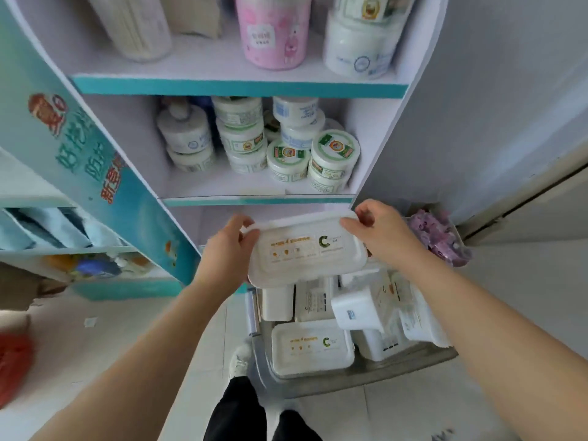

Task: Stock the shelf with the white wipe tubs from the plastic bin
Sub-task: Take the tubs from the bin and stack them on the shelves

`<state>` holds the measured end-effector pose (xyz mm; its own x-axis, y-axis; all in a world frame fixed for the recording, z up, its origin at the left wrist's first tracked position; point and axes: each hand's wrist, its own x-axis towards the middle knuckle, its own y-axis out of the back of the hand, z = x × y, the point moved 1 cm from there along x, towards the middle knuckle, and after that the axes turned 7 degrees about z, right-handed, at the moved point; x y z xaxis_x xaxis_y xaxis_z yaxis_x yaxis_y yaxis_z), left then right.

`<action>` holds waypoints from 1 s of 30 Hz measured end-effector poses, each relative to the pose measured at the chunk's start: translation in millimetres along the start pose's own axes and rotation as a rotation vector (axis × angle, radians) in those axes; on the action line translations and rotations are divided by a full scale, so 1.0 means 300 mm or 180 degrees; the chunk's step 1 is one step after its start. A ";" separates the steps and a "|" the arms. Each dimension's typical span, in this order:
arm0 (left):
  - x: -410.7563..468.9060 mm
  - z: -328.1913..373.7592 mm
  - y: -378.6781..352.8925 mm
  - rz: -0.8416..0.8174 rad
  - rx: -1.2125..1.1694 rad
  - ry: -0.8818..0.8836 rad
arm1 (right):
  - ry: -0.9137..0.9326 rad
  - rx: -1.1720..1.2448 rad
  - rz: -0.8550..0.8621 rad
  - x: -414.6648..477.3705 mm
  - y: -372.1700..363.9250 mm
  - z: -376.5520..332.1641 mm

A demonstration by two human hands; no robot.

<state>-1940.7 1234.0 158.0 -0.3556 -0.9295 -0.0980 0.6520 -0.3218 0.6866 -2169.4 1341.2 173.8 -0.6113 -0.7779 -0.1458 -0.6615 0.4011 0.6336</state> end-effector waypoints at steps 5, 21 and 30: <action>-0.043 0.032 0.308 0.0403 -0.0488 0.0221 | 0.0679 -0.0050 -0.0698 -0.074 0.009 -0.288; -0.090 -0.257 1.341 0.0757 -0.0751 -0.0021 | 0.2345 0.0143 -0.1205 -0.189 -0.402 -1.288; 0.049 -0.464 1.851 0.1143 -0.0558 -0.0369 | 0.2443 0.0459 -0.1380 -0.139 -0.728 -1.766</action>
<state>-1490.6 1016.4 437.7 -0.1513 -0.9651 0.2139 0.8490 -0.0160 0.5282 -1769.3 1029.9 443.9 0.1303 -0.9642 0.2311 -0.8468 0.0131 0.5318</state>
